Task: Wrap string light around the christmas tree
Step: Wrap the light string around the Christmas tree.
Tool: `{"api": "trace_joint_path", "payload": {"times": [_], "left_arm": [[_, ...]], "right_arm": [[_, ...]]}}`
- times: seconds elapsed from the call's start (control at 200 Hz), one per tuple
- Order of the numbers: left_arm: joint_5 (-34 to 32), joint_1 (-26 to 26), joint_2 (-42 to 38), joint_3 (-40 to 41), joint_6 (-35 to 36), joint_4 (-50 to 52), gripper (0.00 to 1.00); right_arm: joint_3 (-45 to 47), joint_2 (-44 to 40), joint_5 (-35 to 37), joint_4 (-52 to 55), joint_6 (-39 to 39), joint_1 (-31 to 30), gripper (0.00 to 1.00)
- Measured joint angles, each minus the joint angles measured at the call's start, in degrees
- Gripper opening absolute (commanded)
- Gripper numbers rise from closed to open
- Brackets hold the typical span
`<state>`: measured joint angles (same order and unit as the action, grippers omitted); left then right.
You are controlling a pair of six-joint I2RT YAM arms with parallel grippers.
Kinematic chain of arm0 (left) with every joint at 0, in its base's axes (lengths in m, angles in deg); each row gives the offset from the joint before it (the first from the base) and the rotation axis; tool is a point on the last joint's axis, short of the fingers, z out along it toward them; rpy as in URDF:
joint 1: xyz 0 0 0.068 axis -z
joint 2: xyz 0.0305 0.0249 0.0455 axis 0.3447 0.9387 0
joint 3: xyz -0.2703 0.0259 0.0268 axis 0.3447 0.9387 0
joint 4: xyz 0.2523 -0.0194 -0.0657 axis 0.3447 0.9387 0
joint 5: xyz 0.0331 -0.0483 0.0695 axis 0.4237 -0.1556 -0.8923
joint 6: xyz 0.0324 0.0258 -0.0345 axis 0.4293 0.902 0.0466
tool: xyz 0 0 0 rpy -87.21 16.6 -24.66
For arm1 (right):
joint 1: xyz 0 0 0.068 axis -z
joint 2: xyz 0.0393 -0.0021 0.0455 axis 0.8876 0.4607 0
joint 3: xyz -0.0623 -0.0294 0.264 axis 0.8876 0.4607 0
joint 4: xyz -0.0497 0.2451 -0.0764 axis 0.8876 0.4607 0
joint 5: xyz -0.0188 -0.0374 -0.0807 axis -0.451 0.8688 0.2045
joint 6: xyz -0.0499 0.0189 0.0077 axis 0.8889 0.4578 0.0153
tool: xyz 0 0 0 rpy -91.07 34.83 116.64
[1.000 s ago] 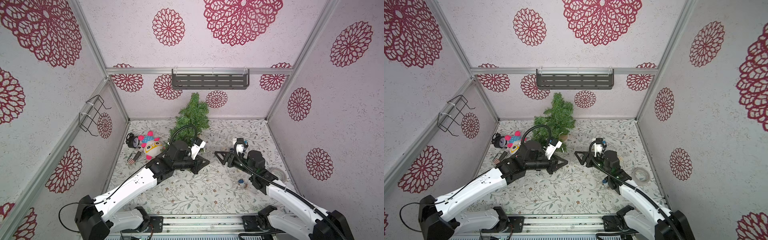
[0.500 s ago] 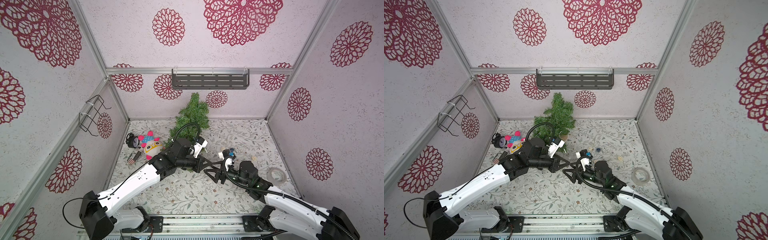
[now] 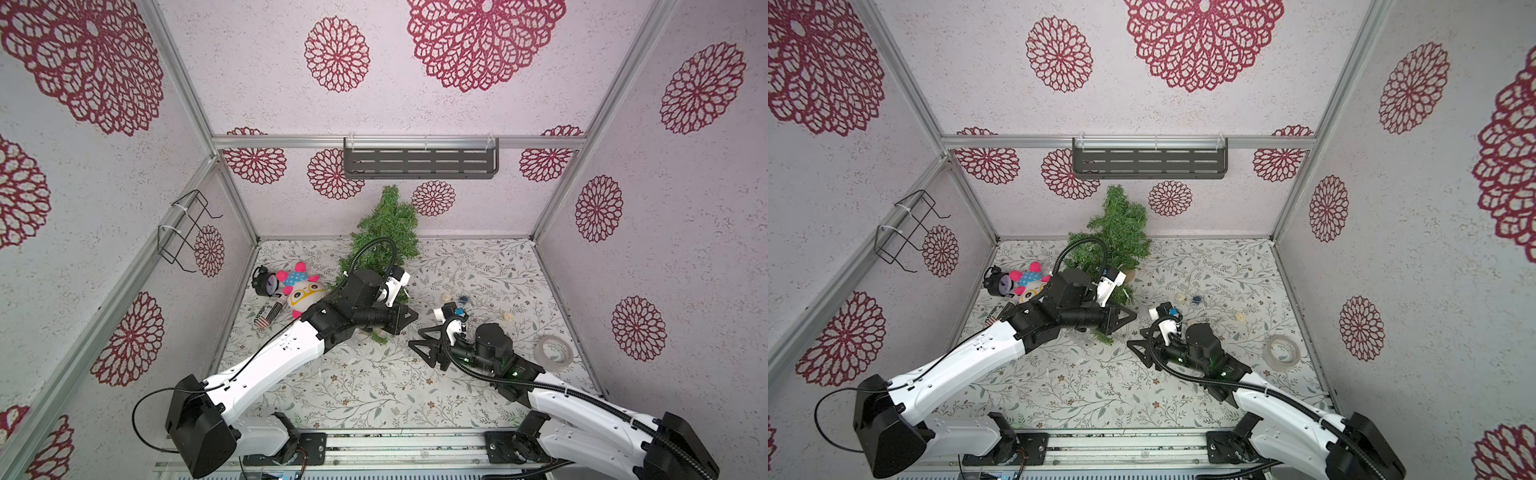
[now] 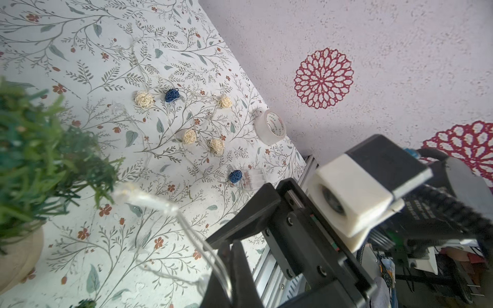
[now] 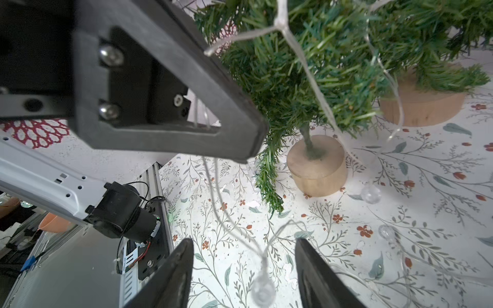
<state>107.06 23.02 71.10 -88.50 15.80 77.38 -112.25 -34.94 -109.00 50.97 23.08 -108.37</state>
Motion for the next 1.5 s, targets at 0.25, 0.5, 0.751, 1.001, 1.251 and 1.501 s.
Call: {"api": "trace_joint_path", "payload": {"times": [0.25, 0.5, 0.751, 1.001, 1.251, 1.501], "left_arm": [[0.57, 0.00, 1.79, -0.57, -0.02, -1.09, 0.04], [0.09, 0.00, 2.27, -1.33, 0.72, -2.23, 0.36], [-1.31, -1.05, -4.59, 2.78, 0.68, -5.77, 0.71], [-4.57, -0.87, -16.35, 13.75, 0.87, -12.48, 0.83], [-16.46, 9.27, -14.82, 22.64, 9.42, -20.13, 0.86], [-26.08, 10.54, -8.22, 22.32, 14.78, -26.01, 0.82]], "right_arm": [[-0.68, 5.46, 2.84, -5.31, -1.53, 0.00, 0.48], [-2.08, 9.75, 3.45, -10.51, -7.17, -0.15, 0.04], [-2.19, 5.20, 4.94, -10.23, -12.46, 2.84, 0.00], [-8.22, 0.66, 5.18, -5.03, -17.68, 7.02, 0.00], [-14.29, -2.36, 4.61, -2.21, -20.59, 7.02, 0.00], [-14.97, -2.47, 2.69, -2.32, -23.45, 6.99, 0.00]]}}
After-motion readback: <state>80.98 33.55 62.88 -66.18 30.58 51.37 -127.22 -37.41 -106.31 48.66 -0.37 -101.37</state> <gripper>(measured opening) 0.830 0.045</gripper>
